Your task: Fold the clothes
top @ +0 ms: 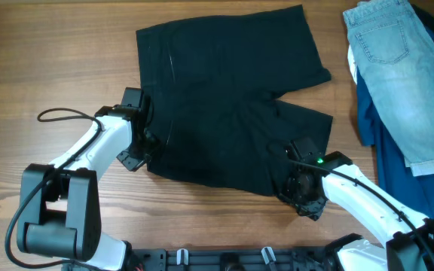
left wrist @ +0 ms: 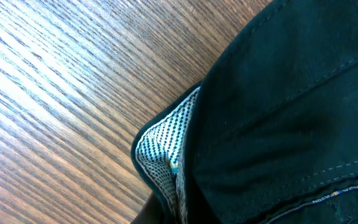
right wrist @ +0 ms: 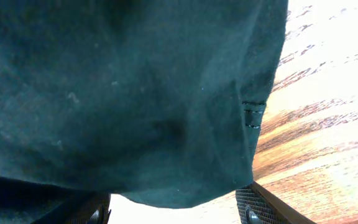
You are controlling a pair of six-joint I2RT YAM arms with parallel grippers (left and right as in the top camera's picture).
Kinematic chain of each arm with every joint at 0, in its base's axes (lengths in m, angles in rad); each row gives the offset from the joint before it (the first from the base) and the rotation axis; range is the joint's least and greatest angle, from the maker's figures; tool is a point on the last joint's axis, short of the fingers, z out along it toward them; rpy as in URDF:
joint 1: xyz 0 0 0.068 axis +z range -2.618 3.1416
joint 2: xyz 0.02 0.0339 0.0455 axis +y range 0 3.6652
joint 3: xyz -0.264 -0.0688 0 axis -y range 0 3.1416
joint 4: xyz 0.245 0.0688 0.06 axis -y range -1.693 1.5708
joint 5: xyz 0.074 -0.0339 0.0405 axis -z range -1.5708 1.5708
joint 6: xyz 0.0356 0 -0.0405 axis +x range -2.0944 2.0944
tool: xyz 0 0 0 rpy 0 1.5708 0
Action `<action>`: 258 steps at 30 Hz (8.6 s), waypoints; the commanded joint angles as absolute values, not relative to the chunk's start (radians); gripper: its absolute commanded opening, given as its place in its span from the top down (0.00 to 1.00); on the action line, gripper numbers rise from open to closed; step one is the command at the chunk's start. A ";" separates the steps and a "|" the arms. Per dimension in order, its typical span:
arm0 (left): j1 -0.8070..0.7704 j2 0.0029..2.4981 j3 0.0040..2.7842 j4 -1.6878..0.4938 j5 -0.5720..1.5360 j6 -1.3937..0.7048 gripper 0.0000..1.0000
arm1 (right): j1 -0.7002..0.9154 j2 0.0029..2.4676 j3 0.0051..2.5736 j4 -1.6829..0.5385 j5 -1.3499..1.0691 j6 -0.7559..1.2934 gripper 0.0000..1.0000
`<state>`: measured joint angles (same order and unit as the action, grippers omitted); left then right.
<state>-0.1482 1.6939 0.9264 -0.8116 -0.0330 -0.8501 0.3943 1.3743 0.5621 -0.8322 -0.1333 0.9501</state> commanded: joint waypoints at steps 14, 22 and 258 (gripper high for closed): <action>-0.138 1.586 0.976 -0.915 -0.058 -0.739 0.96 | 0.181 1.304 0.815 -0.927 -0.047 0.695 0.96; -0.142 1.318 0.981 -1.036 -0.057 -0.739 0.96 | -0.028 1.154 1.105 -1.103 0.010 0.478 0.96; -0.683 2.209 1.620 -0.824 0.041 0.442 0.00 | -0.104 1.779 1.497 -0.601 -0.466 0.209 0.94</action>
<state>-0.6624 2.1899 1.6207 -0.8013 0.0635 0.3965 -0.1074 1.7657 1.4998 -0.5991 -0.4961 0.2291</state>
